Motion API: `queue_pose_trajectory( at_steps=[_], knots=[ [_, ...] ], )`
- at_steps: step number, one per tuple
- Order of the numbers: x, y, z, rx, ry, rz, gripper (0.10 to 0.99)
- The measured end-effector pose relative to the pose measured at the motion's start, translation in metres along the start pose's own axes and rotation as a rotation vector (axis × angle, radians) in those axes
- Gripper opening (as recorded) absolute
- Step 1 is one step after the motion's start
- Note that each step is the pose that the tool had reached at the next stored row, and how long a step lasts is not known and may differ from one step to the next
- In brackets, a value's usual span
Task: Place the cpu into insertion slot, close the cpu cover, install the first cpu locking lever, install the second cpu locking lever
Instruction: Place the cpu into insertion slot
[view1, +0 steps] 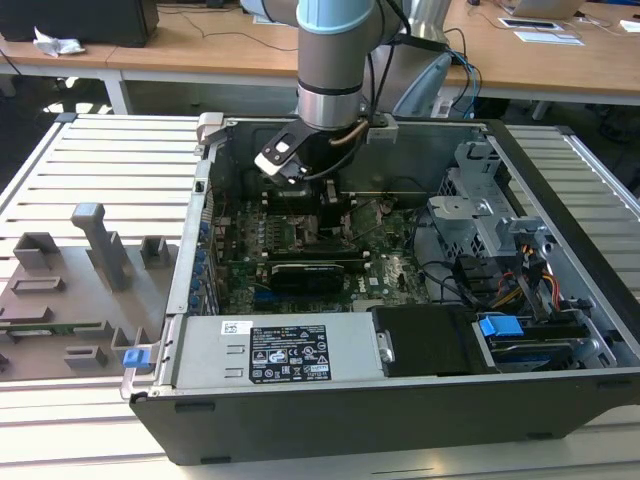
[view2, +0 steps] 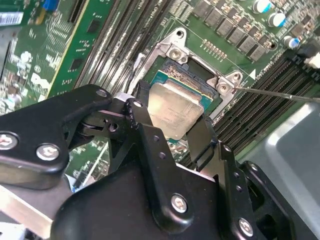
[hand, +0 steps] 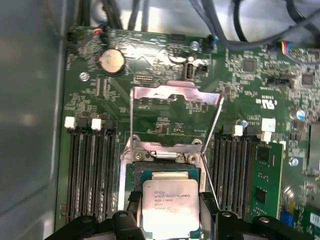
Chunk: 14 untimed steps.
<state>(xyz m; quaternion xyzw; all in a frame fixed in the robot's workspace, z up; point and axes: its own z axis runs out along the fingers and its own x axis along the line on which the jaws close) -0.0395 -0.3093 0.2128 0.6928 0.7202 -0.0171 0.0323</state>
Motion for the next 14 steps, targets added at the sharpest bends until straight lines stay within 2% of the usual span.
queue_pose_trajectory(
  at_steps=[1,2,3,4,6,9,14],
  knots=[
    [0.0000,0.0000,0.0003,0.001,0.0014,0.011,0.545],
    [0.0000,0.0000,0.0003,0.001,0.0163,0.021,0.545],
    [0.0000,0.0000,0.0004,0.001,0.0254,0.023,0.545],
    [0.0001,0.0000,0.0005,0.001,0.0285,0.023,0.545],
    [0.0002,-0.0001,0.0022,0.001,0.0292,0.023,0.545],
    [0.0007,-0.0002,0.0096,0.001,0.0291,0.023,0.545],
    [-0.0005,-0.0003,0.0104,0.001,0.0290,0.023,0.545]
  ],
)
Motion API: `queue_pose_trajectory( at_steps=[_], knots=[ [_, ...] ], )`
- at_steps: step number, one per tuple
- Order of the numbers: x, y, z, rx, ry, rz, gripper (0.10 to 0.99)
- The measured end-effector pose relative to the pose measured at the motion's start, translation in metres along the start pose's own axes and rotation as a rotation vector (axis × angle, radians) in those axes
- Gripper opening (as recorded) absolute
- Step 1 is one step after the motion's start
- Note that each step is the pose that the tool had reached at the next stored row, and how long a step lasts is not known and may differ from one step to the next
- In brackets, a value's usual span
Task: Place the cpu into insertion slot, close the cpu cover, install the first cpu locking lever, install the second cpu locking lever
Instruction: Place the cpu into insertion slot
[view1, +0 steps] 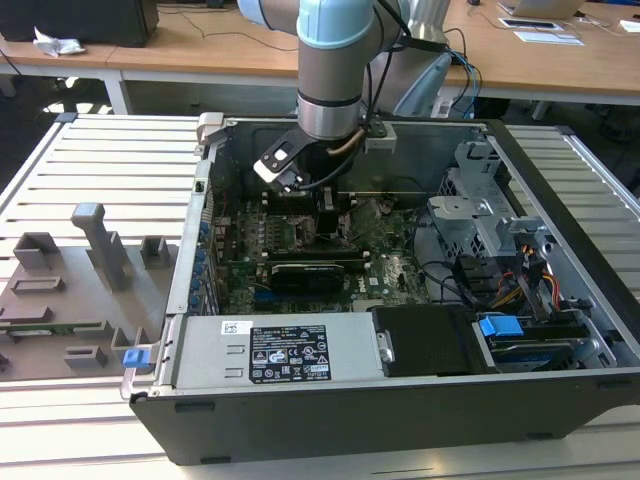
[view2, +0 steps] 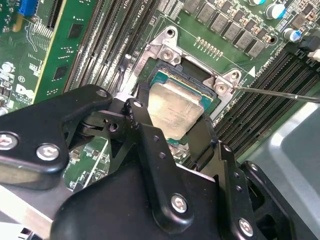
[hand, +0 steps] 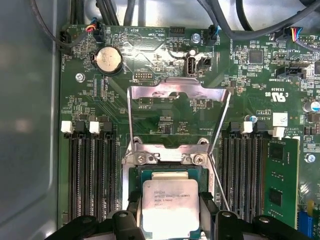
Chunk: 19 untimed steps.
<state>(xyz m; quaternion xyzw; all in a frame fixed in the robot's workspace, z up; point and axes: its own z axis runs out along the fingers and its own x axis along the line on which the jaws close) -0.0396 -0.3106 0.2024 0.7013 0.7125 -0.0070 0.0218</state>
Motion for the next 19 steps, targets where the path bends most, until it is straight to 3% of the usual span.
queue_pose_trajectory(
  at_steps=[7,8,9,12,16,18,19],
  knots=[
    [0.0000,0.0005,0.0009,0.000,-0.0010,0.008,0.545],
    [0.0000,0.0005,0.0009,0.000,-0.0013,0.008,0.553],
    [0.0000,0.0005,0.0009,0.000,-0.0016,0.009,0.616],
    [0.0000,0.0005,0.0007,0.000,-0.0024,0.009,0.616],
    [0.0006,0.0007,-0.0094,0.000,-0.0047,0.009,0.616],
    [0.0007,0.0003,-0.0095,0.000,-0.0048,0.009,0.600],
    [0.0007,-0.0006,-0.0095,0.000,-0.0048,0.009,0.471]
  ],
)
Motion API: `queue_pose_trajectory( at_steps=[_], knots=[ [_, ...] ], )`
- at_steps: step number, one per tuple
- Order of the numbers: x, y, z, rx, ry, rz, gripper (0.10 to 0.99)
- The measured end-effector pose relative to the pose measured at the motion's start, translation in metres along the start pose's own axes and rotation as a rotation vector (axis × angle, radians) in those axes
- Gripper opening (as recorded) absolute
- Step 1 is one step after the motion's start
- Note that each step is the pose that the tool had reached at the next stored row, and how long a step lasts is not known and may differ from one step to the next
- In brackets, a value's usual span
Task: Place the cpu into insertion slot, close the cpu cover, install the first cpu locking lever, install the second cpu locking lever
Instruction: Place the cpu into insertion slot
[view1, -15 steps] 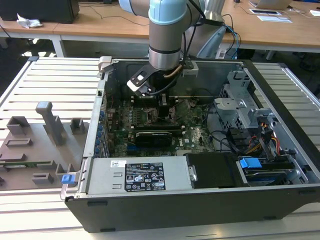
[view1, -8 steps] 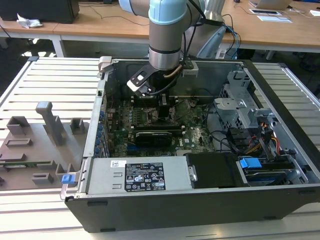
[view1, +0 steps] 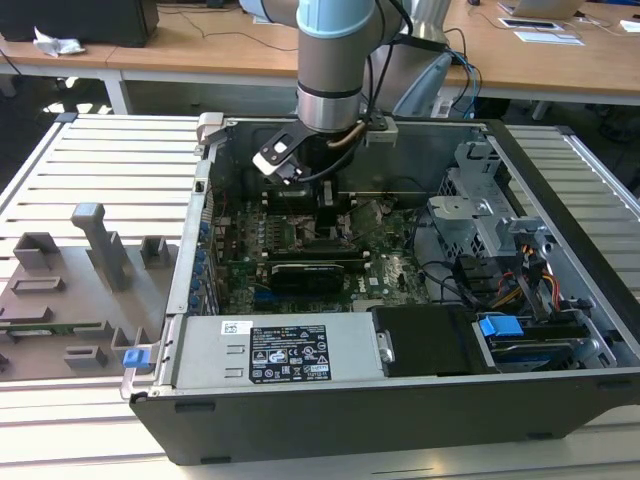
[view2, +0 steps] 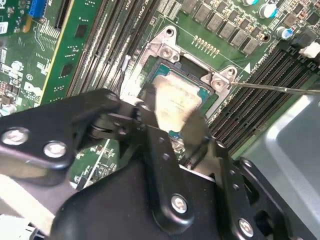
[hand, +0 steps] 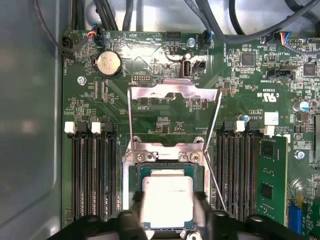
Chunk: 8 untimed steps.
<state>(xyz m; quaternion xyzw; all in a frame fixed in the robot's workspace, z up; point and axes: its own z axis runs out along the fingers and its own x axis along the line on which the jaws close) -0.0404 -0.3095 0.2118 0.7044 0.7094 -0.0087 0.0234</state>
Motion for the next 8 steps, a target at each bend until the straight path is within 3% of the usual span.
queue_pose_trajectory(
  at_steps=[2,3,4,5,6,7,8],
  knots=[
    [-0.0003,-0.0020,-0.0001,0.000,-0.0001,0.000,0.353],
    [-0.0014,-0.0032,0.0000,0.000,-0.0001,0.000,0.231],
    [-0.0035,-0.0049,0.0004,0.000,0.0002,-0.003,0.169],
    [-0.0052,-0.0063,0.0010,0.000,0.0092,-0.009,0.169],
    [-0.0067,-0.0076,0.0016,-0.001,0.0244,-0.014,0.110],
    [-0.0083,-0.0080,0.0019,-0.001,0.0300,-0.018,0.110],
    [-0.0083,-0.0080,0.0021,-0.001,0.0301,-0.018,0.110]
  ],
)
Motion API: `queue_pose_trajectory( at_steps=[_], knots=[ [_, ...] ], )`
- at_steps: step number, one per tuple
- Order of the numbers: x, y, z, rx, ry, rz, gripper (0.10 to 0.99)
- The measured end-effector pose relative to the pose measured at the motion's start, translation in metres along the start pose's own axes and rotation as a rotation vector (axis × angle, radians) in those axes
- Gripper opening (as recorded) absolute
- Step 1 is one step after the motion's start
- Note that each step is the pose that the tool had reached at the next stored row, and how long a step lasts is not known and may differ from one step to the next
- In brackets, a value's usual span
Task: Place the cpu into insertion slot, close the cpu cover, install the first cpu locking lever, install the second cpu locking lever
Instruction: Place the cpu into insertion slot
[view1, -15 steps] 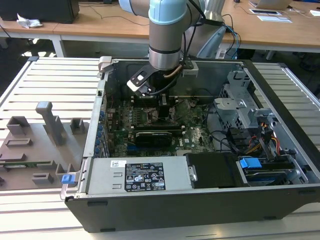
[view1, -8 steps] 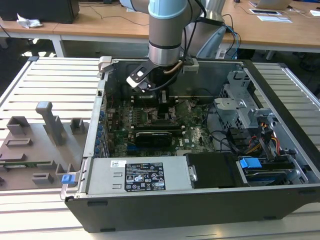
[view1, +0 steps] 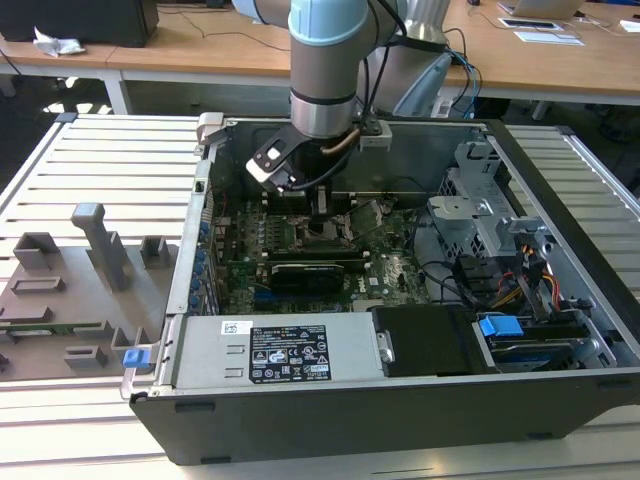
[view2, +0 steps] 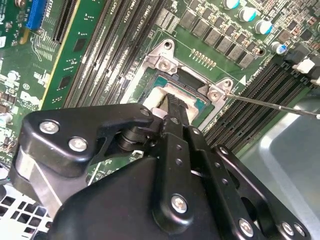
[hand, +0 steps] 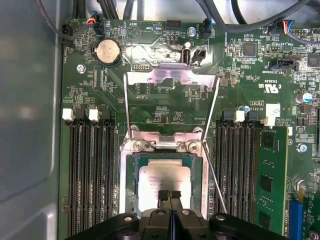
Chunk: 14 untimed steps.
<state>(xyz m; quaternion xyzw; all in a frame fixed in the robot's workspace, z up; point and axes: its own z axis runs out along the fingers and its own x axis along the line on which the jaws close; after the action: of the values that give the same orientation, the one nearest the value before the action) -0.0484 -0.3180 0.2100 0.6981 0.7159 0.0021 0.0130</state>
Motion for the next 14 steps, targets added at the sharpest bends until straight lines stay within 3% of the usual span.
queue_pose_trajectory(
  at_steps=[7,11,14],
  knots=[
    [-0.0002,0.0013,0.0055,0.001,-0.0012,0.000,0.110],
    [-0.0004,0.0136,0.0068,0.002,-0.0009,0.000,0.110],
    [-0.0004,0.0173,0.0069,0.002,-0.0007,0.000,0.110]
  ],
)
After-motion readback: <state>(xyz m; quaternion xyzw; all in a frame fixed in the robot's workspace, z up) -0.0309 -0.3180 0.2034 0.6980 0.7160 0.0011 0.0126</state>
